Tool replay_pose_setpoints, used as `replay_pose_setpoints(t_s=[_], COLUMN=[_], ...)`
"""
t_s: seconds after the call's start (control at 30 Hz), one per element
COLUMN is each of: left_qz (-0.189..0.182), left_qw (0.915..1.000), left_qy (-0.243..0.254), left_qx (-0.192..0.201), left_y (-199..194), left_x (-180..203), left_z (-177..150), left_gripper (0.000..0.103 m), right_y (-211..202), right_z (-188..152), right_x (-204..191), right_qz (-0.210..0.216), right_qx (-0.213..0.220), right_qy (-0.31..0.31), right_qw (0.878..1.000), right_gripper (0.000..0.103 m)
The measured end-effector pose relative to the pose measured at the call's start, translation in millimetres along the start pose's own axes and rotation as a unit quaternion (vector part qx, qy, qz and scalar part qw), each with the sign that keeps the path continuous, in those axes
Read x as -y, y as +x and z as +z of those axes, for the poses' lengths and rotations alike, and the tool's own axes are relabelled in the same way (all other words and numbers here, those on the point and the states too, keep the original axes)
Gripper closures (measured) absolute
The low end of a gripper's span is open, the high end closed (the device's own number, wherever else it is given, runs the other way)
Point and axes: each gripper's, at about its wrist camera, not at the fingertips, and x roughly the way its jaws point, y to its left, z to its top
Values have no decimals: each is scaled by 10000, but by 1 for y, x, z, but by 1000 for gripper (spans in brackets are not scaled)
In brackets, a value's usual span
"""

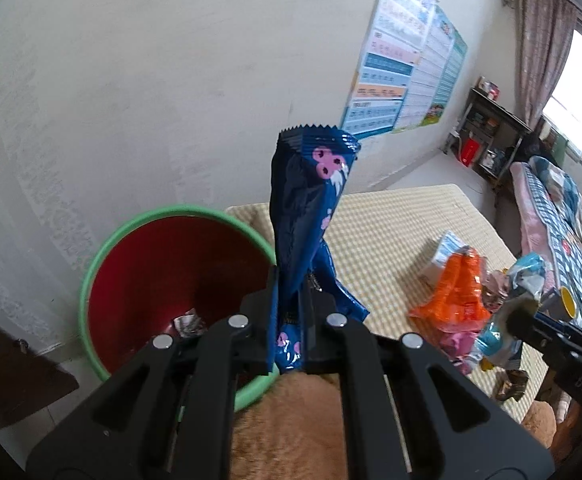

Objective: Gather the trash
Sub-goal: 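Carry the Oreo packet over the bin and open the left gripper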

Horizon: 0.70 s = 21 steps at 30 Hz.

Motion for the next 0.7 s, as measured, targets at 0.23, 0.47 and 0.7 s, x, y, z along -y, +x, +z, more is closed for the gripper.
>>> replay_pose_setpoints(t_s=[0.23, 0.47, 0.7], left_qz=[181, 369, 629], left_qw=[9995, 9985, 9952], left_qy=[-235, -390, -690], left_qx=[-72, -135, -308], left_y=[7, 14, 23], left_x=[-29, -54, -83], left_z=[-5, -7, -14], left_gripper=[96, 96, 96], right_y=[24, 46, 74], right_z=[8, 23, 34], right_x=[-20, -48, -84], right_qz=[175, 411, 729], right_qx=[-213, -295, -431], right_qy=[-108, -305, -519], right_qw=[9996, 9983, 9951], right_gripper=[76, 75, 75])
